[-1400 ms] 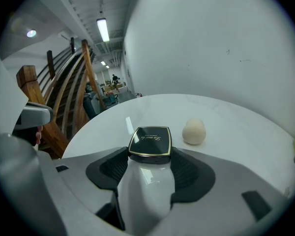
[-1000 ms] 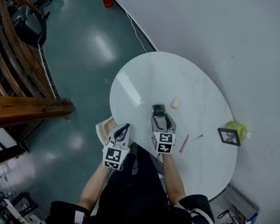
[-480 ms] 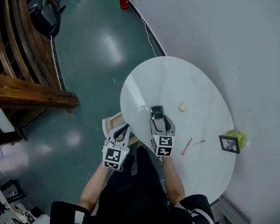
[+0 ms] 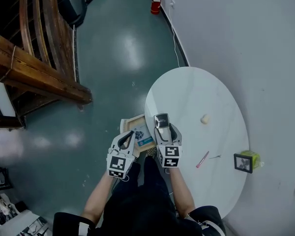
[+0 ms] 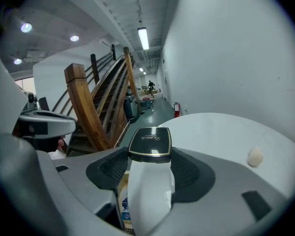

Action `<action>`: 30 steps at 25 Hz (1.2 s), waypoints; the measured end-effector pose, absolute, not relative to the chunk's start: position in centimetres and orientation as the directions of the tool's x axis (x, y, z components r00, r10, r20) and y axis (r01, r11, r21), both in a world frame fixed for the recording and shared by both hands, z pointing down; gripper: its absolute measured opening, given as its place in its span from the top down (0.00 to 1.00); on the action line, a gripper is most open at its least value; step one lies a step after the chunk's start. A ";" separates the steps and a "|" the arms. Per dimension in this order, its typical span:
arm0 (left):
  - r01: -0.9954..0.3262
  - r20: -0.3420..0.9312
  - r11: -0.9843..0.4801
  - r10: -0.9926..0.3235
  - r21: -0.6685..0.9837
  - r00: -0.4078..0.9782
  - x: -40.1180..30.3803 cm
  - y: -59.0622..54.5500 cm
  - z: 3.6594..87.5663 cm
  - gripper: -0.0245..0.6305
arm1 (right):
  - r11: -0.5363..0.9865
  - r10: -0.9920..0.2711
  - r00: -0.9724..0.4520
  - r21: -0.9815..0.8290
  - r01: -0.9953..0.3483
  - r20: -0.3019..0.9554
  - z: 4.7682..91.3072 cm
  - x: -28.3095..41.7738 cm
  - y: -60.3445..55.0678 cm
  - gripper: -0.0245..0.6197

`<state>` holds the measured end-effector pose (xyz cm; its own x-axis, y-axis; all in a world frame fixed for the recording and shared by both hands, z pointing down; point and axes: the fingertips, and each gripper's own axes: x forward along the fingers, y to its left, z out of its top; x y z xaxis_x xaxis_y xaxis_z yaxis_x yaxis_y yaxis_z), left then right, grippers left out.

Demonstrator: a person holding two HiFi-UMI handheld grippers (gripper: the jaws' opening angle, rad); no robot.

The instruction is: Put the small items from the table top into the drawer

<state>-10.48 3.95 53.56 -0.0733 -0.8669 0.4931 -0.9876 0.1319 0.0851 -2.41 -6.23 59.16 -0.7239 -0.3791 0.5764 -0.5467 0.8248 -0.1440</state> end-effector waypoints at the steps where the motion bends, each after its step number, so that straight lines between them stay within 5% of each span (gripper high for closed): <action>1: -0.985 0.494 0.147 -0.865 0.085 -0.086 -11.0 4.7 53.7 0.93 | 0.834 -0.365 -0.732 -0.147 -0.532 0.575 59.1 -3.1 -5.4 0.51; 13: -0.952 0.525 0.285 -0.830 0.110 -0.188 -15.7 12.0 56.6 0.93 | 0.905 -0.194 -0.758 -0.184 -0.383 0.623 62.6 -9.4 3.5 0.51; 30: -0.925 0.627 0.317 -0.769 0.209 -0.122 -16.4 14.7 67.0 0.93 | 0.899 -0.081 -0.629 -0.215 -0.380 0.773 75.2 -8.0 8.3 0.51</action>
<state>-16.43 14.73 67.03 -0.1221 -0.7695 0.6269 -0.9251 0.3170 0.2089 -7.97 8.33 75.19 -0.6288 -0.0808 0.7733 -0.3804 0.8994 -0.2153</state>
